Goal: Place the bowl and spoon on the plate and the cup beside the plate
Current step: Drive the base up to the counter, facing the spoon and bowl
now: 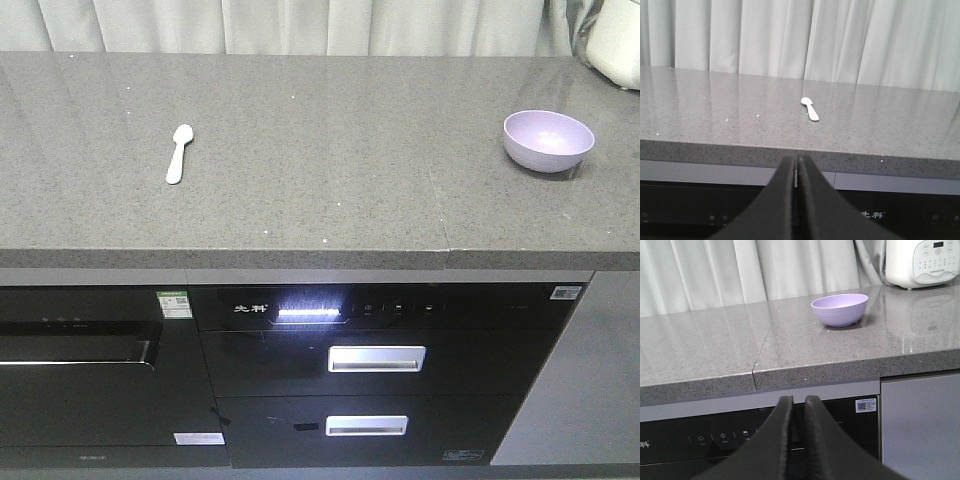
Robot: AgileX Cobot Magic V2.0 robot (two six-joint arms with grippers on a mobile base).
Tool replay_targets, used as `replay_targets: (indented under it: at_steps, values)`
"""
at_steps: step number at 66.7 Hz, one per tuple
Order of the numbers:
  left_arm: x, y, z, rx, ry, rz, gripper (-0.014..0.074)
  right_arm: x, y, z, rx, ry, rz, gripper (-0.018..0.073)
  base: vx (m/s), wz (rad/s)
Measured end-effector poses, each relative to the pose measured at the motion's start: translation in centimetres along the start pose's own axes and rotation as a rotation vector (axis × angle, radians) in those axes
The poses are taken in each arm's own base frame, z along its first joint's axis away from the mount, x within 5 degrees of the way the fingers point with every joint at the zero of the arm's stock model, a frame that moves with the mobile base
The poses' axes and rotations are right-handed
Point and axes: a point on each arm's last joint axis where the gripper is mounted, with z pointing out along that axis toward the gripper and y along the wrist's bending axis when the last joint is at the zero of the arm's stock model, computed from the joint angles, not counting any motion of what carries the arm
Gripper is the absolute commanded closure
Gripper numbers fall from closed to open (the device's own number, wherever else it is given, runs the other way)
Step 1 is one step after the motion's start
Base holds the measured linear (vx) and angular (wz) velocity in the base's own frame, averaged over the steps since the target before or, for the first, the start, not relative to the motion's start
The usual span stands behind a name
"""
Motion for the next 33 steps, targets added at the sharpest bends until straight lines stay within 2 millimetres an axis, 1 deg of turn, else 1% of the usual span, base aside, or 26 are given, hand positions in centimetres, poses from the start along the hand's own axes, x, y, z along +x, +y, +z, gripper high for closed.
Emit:
replay_targets:
  at_steps: [33]
  values:
    - [0.00,0.00,0.00,0.000,0.000,0.000,0.0602,0.00,0.00,0.00,0.000,0.000,0.000,0.0489,0.04,-0.02]
